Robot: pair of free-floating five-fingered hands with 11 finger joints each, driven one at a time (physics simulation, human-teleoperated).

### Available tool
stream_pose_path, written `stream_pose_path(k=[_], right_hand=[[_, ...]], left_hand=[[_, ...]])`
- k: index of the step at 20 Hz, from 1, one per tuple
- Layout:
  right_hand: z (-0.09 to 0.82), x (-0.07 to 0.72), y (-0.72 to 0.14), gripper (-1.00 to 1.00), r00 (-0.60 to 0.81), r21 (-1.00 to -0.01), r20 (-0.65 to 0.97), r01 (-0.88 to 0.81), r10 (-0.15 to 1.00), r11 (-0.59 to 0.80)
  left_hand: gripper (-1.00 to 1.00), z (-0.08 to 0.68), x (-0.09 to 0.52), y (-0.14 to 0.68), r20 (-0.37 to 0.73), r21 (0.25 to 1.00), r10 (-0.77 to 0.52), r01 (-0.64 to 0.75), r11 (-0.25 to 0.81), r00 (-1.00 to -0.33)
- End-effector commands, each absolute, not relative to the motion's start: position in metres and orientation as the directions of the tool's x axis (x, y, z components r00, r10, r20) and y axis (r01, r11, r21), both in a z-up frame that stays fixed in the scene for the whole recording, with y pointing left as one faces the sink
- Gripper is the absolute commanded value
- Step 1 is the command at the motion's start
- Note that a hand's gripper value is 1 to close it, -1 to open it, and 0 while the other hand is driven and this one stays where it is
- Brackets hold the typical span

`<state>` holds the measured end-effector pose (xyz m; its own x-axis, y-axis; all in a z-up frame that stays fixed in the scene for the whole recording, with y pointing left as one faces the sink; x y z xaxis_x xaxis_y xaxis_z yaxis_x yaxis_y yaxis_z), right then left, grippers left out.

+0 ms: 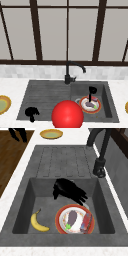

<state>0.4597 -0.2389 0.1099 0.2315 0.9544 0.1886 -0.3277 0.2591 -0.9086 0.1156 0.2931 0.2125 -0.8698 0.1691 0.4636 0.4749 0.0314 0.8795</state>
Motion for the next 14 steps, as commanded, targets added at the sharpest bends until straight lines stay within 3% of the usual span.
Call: stream_pose_path(k=[1, 7, 14], right_hand=[[0.141, 0.448, -0.234, -1.0, 0.234, -0.905, 0.186, -0.337, 0.954, 0.259], [0.177, 0.414, -0.22, -1.0, 0.229, -0.917, 0.193, -0.304, 0.954, 0.258], [0.199, 0.377, -0.2, -1.0, 0.218, -0.953, 0.228, -0.147, 0.949, 0.263]], left_hand=[[0.0, 0.213, 0.116, 0.293, 0.464, 0.88, 0.169, 0.475, 0.031, -0.87], [0.0, 0.213, 0.116, 0.293, 0.464, 0.88, 0.169, 0.475, 0.031, -0.87], [0.0, 0.213, 0.116, 0.293, 0.464, 0.88, 0.169, 0.475, 0.031, -0.87]])
